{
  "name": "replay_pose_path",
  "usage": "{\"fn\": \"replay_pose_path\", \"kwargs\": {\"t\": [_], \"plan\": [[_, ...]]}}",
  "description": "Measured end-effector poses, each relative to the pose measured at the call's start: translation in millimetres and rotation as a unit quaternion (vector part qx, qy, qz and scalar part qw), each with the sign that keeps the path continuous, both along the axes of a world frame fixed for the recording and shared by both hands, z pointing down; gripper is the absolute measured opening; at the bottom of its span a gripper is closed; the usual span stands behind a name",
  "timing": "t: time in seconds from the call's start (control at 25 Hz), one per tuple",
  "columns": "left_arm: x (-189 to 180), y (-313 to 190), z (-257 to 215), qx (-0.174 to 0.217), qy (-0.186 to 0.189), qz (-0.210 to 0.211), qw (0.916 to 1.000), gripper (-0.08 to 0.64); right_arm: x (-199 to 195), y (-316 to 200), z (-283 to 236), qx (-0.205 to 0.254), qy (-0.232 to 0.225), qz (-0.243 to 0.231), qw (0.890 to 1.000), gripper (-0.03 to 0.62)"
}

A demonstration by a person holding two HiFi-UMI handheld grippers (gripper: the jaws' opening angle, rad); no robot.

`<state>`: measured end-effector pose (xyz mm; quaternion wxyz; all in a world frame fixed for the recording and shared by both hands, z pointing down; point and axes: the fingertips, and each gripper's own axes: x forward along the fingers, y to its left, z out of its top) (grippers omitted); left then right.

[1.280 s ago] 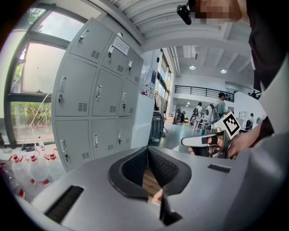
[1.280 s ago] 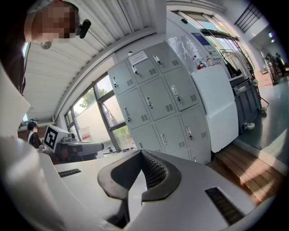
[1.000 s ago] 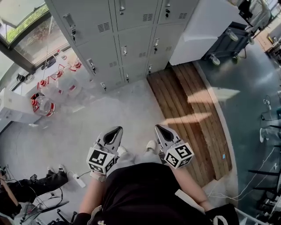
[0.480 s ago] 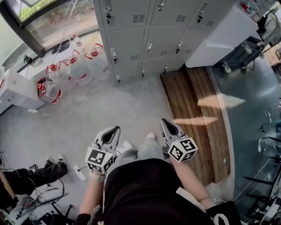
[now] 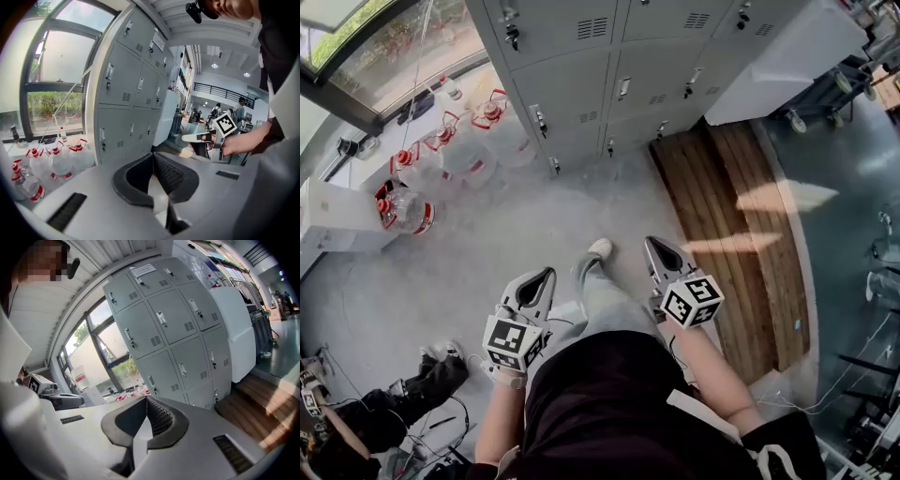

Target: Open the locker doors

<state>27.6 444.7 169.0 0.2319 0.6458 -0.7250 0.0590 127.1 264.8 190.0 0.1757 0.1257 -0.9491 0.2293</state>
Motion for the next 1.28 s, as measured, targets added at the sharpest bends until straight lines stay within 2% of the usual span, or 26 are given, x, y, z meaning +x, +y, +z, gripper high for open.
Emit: {"fn": "replay_pose_path", "kwargs": {"t": [0.08,0.2,0.32,0.48,0.76,1.04,1.2,1.28], "plan": [[-14.9,-14.9,7.2,-0.018,0.001,0.039,0.9991,0.020,-14.4,-9.9,12.9,-0.011,0.009,0.023,1.000,0.029],[-48.1,-28.4,15.6,-0.062,0.006,0.106,0.9924,0.020,-35.8,-9.6,32.5,-0.040,0.020,0.081,0.996,0.029],[-77.9,-68.2,28.6,-0.079,0.008,0.121,0.9895,0.020,-64.9,-44.4,45.0,-0.041,0.022,0.098,0.994,0.029],[-97.1,-120.8,49.6,-0.100,0.012,0.137,0.9855,0.020,-82.3,-87.3,68.1,-0.038,0.034,0.105,0.993,0.029],[-112.8,-190.7,94.9,-0.142,0.014,0.196,0.9702,0.020,-105.9,-139.0,127.0,-0.037,0.064,0.119,0.990,0.031],[-132.1,-253.4,163.6,-0.176,0.022,0.267,0.9473,0.020,-133.7,-192.3,209.9,-0.032,0.098,0.147,0.984,0.045],[-148.1,-284.9,215.0,-0.198,0.031,0.304,0.9315,0.020,-157.3,-224.3,269.3,-0.035,0.128,0.148,0.980,0.121],[-158.3,-299.7,242.9,-0.212,0.038,0.315,0.9244,0.020,-170.9,-242.4,300.8,-0.044,0.132,0.154,0.978,0.138]]}}
